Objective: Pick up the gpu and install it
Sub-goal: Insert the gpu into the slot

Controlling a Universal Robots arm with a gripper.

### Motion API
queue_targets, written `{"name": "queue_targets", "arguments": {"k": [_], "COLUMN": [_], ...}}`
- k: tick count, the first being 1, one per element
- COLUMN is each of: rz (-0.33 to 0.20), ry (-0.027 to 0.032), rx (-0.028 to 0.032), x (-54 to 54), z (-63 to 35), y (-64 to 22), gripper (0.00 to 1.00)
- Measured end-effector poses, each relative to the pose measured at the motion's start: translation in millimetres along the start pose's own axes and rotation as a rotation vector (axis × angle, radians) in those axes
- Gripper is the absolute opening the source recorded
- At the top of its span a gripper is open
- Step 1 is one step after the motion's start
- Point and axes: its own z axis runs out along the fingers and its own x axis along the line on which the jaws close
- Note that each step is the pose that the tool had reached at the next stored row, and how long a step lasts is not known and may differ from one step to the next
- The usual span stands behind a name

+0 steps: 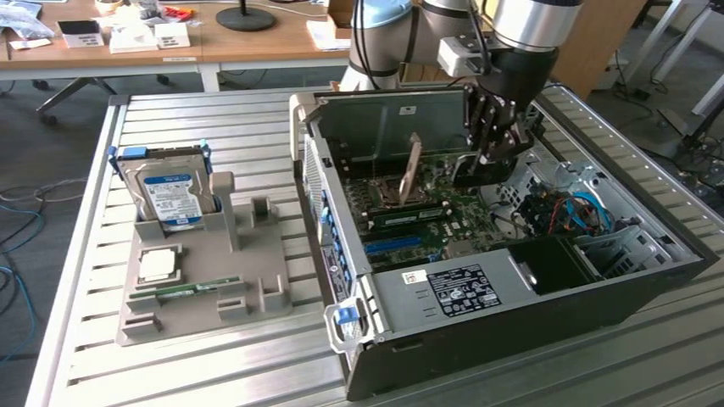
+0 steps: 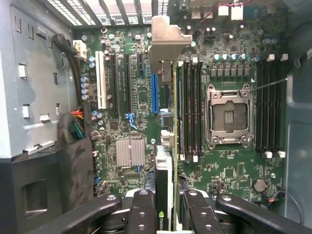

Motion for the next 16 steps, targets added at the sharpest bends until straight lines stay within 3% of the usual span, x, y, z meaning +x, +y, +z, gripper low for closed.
{"name": "queue_targets", "arguments": {"k": [16], "rz": [0.0], "ry": [0.0], "rx": [0.0], "x": [0.6], "z": [3.6], "y": [10.0], "gripper": [0.27]}}
